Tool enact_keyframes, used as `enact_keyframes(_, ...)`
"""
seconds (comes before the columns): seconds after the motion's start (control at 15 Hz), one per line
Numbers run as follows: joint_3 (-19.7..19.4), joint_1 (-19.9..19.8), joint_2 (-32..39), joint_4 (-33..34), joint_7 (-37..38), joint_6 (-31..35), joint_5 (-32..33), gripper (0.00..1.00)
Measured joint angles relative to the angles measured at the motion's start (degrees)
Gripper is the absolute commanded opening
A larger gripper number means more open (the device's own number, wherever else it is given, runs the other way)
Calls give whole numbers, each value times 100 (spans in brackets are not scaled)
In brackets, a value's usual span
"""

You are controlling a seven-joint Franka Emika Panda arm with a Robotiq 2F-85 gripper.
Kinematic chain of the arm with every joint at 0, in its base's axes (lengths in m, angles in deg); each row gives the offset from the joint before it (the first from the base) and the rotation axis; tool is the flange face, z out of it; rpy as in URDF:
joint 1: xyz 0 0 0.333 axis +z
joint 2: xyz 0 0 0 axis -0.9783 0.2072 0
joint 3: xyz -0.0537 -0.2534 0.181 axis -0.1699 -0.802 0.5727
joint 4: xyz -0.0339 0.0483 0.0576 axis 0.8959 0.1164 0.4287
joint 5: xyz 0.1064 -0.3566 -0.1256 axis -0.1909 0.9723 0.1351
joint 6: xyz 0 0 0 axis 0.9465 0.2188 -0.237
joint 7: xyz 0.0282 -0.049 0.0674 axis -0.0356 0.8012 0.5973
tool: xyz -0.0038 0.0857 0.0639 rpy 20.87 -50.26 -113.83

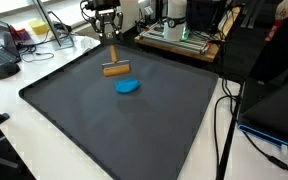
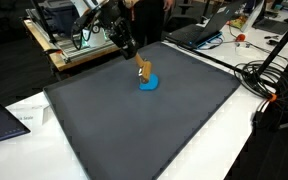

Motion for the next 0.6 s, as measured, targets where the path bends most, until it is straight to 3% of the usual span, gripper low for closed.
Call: enact_keyframes(0.6,-21,121,-36,-182,-875,80,-862,22)
